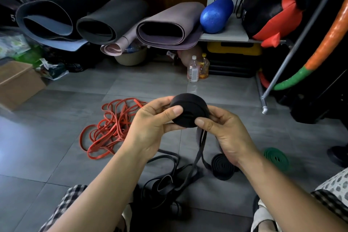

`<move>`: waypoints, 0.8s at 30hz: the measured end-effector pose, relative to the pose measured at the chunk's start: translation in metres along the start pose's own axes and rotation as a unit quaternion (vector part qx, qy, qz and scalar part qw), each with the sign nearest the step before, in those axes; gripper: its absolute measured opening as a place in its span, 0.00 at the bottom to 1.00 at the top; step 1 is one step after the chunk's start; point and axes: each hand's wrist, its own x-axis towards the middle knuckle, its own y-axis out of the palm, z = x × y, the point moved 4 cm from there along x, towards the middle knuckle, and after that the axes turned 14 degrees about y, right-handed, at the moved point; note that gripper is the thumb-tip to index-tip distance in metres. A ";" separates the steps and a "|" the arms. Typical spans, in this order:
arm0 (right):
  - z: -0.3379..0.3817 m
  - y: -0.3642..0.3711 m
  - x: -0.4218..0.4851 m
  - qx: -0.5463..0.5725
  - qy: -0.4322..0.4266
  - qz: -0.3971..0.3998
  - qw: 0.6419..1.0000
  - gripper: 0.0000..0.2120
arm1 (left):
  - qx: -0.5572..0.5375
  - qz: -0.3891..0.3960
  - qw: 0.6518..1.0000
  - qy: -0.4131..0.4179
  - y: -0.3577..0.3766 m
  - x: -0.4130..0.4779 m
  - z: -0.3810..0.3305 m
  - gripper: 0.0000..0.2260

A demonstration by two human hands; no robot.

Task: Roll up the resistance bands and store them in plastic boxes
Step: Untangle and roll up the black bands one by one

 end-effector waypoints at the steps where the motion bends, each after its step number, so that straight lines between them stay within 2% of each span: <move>1: 0.000 0.001 0.000 0.006 0.001 -0.002 1.000 0.15 | -0.016 -0.004 1.000 -0.006 0.001 -0.001 0.002 0.17; 3: 0.000 -0.002 0.002 0.000 0.004 -0.007 1.000 0.14 | -0.040 -0.009 0.999 -0.030 0.000 -0.003 0.010 0.19; 6: 0.003 -0.008 0.002 -0.078 0.014 -0.016 0.997 0.11 | -0.030 0.017 0.997 -0.065 -0.002 -0.002 0.013 0.14; 8: 0.004 -0.012 0.002 -0.184 0.013 -0.038 0.982 0.10 | 0.112 0.067 0.991 -0.035 -0.007 0.003 0.005 0.12; 11: 0.000 -0.011 0.001 -0.347 0.006 -0.061 0.936 0.10 | 0.354 0.159 0.921 0.032 -0.009 0.006 -0.001 0.16; 13: 0.000 -0.007 0.000 -0.343 0.008 -0.048 0.938 0.09 | 0.393 0.172 0.902 0.052 -0.009 0.006 -0.001 0.14; 15: 0.003 -0.005 -0.001 -0.261 0.016 -0.022 0.965 0.11 | 0.366 0.147 0.917 0.063 -0.009 0.005 -0.004 0.13; 19: 0.009 -0.007 -0.001 -0.106 0.008 -0.012 0.994 0.14 | 0.182 0.058 0.981 0.038 -0.006 0.002 -0.006 0.12; 24: 0.009 -0.007 0.001 -0.017 -0.014 -0.029 0.999 0.14 | 0.014 -0.015 1.000 0.022 -0.001 0.000 -0.002 0.12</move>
